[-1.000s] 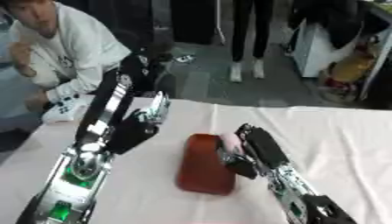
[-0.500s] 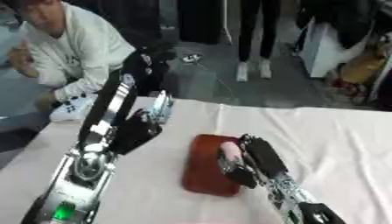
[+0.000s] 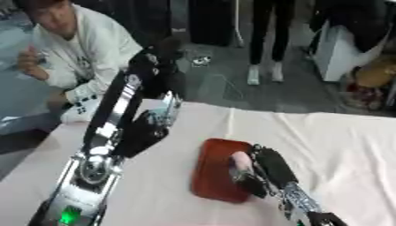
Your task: Pick up objects on the table and place them in the box.
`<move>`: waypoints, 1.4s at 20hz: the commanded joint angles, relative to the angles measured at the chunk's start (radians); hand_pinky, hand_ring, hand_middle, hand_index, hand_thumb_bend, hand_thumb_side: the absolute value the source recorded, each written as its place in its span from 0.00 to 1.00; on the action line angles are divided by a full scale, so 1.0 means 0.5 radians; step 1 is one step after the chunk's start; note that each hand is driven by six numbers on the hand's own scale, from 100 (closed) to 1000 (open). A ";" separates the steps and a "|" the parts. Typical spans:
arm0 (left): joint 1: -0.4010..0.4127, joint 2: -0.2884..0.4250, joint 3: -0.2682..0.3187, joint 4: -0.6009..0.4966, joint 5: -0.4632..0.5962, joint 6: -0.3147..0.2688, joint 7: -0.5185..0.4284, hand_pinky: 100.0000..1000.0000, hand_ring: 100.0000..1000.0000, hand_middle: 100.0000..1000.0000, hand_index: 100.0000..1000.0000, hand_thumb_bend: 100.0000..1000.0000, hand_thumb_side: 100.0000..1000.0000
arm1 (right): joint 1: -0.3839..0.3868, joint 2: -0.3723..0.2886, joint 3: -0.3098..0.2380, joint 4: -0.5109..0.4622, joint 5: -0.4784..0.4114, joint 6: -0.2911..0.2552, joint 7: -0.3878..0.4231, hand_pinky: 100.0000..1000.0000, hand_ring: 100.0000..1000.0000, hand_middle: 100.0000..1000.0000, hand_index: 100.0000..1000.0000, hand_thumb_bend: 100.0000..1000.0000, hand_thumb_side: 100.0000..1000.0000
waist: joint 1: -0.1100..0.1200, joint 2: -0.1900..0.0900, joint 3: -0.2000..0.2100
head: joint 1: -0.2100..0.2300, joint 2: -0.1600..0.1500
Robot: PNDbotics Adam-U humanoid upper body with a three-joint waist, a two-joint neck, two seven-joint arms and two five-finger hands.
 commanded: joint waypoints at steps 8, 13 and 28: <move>-0.090 -0.040 -0.012 -0.031 0.006 -0.020 -0.015 0.79 0.81 0.87 0.92 0.00 0.71 | -0.114 -0.052 -0.063 0.059 0.020 0.024 -0.122 0.00 0.00 0.00 0.22 0.00 0.82 | -0.003 0.013 0.067 | 0.023 -0.076; -0.107 -0.054 -0.016 -0.031 0.003 -0.021 -0.019 0.79 0.81 0.87 0.92 0.00 0.71 | -0.125 -0.061 -0.071 0.069 0.011 0.029 -0.147 0.00 0.00 0.00 0.23 0.00 0.85 | -0.008 0.023 0.089 | 0.027 -0.079; -0.111 -0.053 -0.022 -0.031 0.004 -0.021 -0.028 0.79 0.81 0.87 0.92 0.00 0.71 | -0.139 -0.059 -0.072 0.063 -0.028 -0.106 -0.161 0.00 0.41 0.56 0.68 0.00 0.86 | -0.018 0.019 0.095 | 0.047 -0.069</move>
